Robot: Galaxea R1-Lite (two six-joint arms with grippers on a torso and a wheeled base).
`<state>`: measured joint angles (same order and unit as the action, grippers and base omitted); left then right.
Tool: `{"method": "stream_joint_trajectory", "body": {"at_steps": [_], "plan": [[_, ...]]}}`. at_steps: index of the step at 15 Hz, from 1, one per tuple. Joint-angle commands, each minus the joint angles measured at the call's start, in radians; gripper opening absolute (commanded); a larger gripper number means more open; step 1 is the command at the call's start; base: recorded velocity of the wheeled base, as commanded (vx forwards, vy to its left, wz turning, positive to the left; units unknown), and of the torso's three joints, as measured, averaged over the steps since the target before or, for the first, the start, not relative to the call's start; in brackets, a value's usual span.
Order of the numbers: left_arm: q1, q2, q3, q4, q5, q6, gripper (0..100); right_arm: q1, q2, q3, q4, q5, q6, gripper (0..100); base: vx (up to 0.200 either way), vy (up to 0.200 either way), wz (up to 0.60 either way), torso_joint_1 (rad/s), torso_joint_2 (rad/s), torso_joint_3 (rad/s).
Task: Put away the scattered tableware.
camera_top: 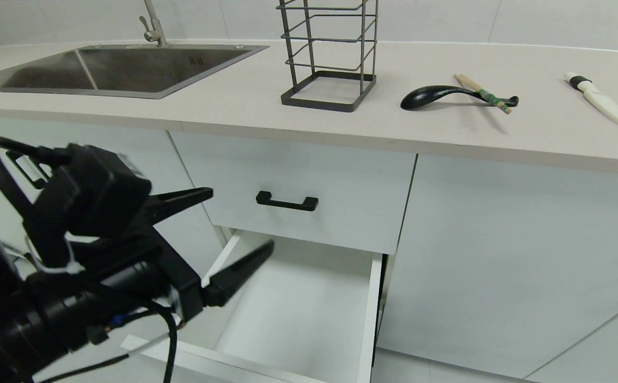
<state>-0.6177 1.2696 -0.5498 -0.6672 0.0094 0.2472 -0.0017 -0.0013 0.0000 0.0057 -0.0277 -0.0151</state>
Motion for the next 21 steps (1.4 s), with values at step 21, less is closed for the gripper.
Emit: {"method": "stream_joint_trajectory", "body": {"at_steps": [21], "plan": [[0.501, -1.173, 0.55, 0.621, -0.1, -0.215, 100, 0.0, 0.001, 0.0, 0.0, 0.0, 0.0, 0, 0.0, 0.0, 0.0, 0.0, 0.0, 0.0]]}}
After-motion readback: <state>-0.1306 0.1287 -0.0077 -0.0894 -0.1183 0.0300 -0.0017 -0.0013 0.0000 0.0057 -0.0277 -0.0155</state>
